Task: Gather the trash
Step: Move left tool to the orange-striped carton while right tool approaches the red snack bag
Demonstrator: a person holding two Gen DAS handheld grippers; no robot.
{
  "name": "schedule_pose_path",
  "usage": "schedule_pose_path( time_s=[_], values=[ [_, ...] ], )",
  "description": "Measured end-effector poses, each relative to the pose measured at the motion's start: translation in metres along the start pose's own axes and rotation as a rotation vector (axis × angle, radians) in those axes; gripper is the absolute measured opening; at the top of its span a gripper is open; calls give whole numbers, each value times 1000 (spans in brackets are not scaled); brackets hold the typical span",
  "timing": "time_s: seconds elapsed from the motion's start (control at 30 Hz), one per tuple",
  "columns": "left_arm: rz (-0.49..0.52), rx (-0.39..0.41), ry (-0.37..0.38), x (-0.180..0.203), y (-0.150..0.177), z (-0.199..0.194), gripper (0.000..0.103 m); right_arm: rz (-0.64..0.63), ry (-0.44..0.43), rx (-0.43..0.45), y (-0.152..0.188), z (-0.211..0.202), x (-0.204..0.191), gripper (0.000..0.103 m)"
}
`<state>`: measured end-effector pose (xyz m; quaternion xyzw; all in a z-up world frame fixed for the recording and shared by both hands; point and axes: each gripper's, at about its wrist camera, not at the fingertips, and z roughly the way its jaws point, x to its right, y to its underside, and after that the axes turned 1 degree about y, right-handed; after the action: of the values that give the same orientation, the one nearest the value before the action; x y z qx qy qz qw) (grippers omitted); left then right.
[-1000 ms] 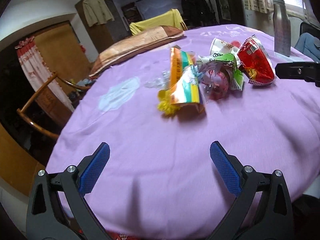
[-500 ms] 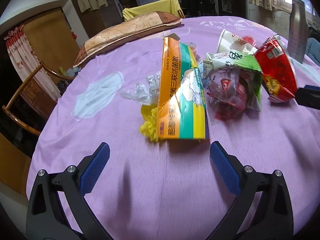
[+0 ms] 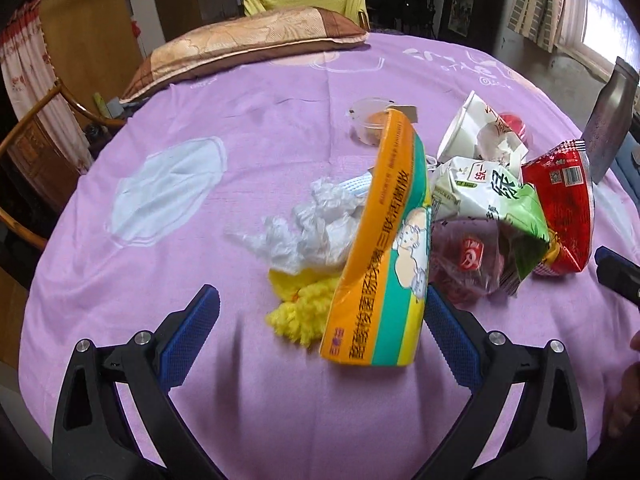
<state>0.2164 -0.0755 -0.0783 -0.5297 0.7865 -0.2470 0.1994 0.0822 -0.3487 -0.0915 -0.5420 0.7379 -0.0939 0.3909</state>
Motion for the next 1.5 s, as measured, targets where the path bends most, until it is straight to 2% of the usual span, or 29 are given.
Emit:
schedule_pose_path(
  time_s=[0.23, 0.37, 0.5, 0.53, 0.7, 0.8, 0.87, 1.0, 1.07, 1.1, 1.13, 1.3, 1.5],
  values=[
    [-32, -26, 70, 2, -5, 10, 96, 2, -7, -2, 0, -1, 0, 96],
    [-57, 17, -10, -20, 0, -5, 96, 10, -14, -3, 0, -1, 1, 96],
    [-84, 49, -133, -52, 6, -23, 96, 6, -26, -9, 0, 0, 1, 96],
    [-89, 49, -140, -58, 7, -26, 96, 5, -28, -10, 0, 0, 1, 96],
    [-57, 70, -83, -52, 6, -31, 96, 5, -30, -11, 0, 0, 1, 96],
    [2, 87, -98, -36, -2, -22, 96, 8, -30, -18, 0, 1, 2, 96],
    [23, 79, -108, -30, -8, -13, 96, 9, -33, -22, 0, 2, 2, 96],
    [42, 19, -57, -26, -12, 7, 96, 14, -41, -29, -1, 3, 3, 96],
    [47, 0, -19, -25, -8, 10, 86, 17, -45, -31, -1, 4, 4, 96],
    [51, -8, 20, -23, -5, 9, 72, 19, -48, -32, -1, 4, 4, 96],
    [52, -17, 43, -22, -3, 8, 64, 21, -50, -33, -1, 4, 4, 96],
    [33, -10, 100, -17, 12, -7, 57, 26, -54, -33, 0, 4, 4, 96],
    [25, -14, 133, -11, 30, -23, 57, 27, -53, -33, -1, 4, 5, 96]
  ],
)
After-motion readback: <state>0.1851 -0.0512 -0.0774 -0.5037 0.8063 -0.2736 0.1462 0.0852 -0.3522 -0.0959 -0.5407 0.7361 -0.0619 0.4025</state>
